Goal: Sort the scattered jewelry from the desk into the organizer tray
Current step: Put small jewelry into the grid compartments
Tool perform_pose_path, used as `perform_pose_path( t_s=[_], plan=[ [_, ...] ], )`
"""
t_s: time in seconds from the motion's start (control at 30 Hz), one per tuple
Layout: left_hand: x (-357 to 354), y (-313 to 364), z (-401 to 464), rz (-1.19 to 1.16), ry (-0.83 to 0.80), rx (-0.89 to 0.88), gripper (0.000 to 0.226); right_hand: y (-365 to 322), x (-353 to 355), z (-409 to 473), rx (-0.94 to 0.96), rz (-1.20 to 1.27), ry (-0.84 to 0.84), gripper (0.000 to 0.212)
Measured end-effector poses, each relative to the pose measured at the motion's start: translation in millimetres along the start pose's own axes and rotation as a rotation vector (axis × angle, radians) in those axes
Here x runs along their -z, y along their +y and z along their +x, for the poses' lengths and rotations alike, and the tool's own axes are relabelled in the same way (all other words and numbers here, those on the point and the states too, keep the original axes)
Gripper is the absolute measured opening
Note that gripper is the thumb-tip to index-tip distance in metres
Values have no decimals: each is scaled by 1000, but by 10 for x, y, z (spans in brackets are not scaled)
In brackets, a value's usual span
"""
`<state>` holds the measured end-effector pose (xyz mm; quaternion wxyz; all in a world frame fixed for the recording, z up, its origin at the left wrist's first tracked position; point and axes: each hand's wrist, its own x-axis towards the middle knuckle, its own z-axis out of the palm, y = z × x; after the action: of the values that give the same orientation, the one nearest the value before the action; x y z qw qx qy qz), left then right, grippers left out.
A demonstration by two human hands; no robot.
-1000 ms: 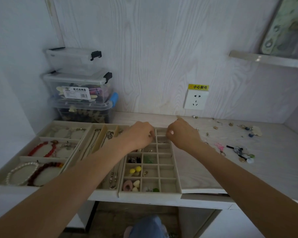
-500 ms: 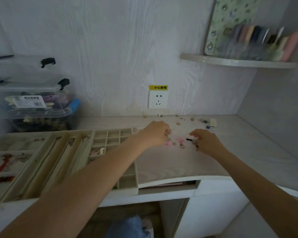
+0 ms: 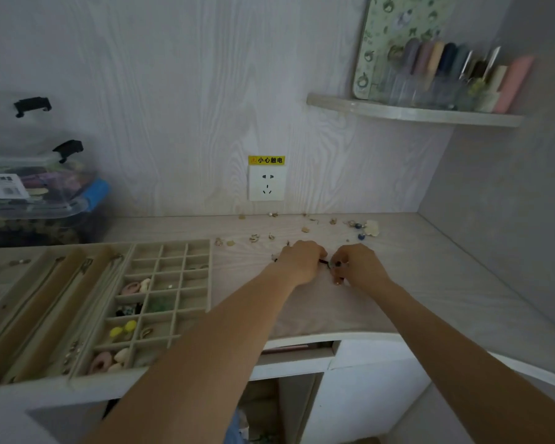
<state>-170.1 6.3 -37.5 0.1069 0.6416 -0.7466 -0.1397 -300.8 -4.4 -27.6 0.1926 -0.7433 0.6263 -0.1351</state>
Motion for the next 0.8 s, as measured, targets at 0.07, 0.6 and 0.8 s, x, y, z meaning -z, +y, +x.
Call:
perform_pose_path(
  t_s=[0.07,0.6,0.8],
  plan=[
    [-55,33,66,9,62,19,35,1,10,27,18,5,7,19],
    [459,116,-1,-709,248,32,17,-164,320,18,132,720,195,9],
    [763,16,-214,-697,350,38,13,-427,434,-104,230,729,126,14]
  ],
)
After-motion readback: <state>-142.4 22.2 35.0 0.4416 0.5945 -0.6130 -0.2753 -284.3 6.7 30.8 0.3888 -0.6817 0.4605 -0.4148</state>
